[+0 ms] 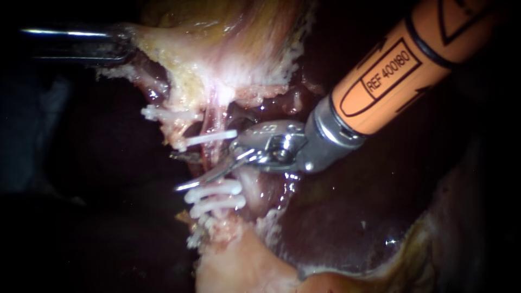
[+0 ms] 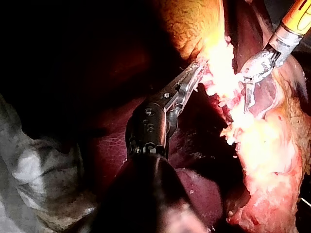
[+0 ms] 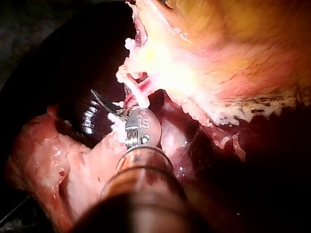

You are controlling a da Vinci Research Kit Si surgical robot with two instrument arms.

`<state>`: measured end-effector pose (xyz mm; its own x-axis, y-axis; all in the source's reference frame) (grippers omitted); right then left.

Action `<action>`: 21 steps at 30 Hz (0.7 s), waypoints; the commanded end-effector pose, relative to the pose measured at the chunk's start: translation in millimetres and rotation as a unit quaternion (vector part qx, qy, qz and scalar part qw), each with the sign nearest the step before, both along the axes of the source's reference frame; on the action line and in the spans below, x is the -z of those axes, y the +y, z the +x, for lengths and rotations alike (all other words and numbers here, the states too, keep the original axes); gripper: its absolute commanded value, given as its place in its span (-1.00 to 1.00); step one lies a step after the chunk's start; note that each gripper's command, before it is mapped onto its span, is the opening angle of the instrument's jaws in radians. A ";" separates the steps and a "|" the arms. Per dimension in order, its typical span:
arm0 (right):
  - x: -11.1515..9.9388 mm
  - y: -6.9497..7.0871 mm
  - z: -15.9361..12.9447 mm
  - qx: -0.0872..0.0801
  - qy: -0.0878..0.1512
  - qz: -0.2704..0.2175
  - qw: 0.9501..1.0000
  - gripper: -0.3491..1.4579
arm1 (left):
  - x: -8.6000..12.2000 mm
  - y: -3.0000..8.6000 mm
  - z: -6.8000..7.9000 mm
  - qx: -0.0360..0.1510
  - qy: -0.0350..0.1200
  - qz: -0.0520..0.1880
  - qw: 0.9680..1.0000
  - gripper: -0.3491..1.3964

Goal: Go to the cutting position right tube

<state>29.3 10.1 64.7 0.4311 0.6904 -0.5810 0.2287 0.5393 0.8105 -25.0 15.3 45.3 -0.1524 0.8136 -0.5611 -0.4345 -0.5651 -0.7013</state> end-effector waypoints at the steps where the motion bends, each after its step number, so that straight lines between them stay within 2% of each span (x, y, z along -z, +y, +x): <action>1: -0.1 0.1 0.3 -0.002 0.002 0.001 1.000 0.82 | 0.0 0.0 0.0 0.000 0.000 0.000 1.000 -1.00; 6: 0.0 0.1 1.2 -0.008 0.008 0.004 1.000 0.84 | 0.0 0.0 -0.1 -0.001 -0.001 0.000 1.000 -1.00; 12: 0.9 -0.3 1.1 -0.006 0.013 0.006 1.000 0.86 | 0.0 0.0 -0.1 -0.001 -0.001 0.000 1.000 -1.00; 16: 2.2 -0.7 0.9 0.002 0.023 0.009 1.000 0.86 | -0.1 0.0 -0.1 0.000 -0.002 0.000 1.000 -1.00; 21: 4.5 -1.2 0.9 0.008 0.049 0.026 0.998 0.84 | -0.2 0.0 0.0 0.000 -0.002 0.000 1.000 -1.00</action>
<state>30.2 8.8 59.8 0.3841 0.7152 -0.5839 0.3192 0.4906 0.8108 -25.1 15.3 45.5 -0.1515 0.8131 -0.5621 -0.4315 -0.5660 -0.7024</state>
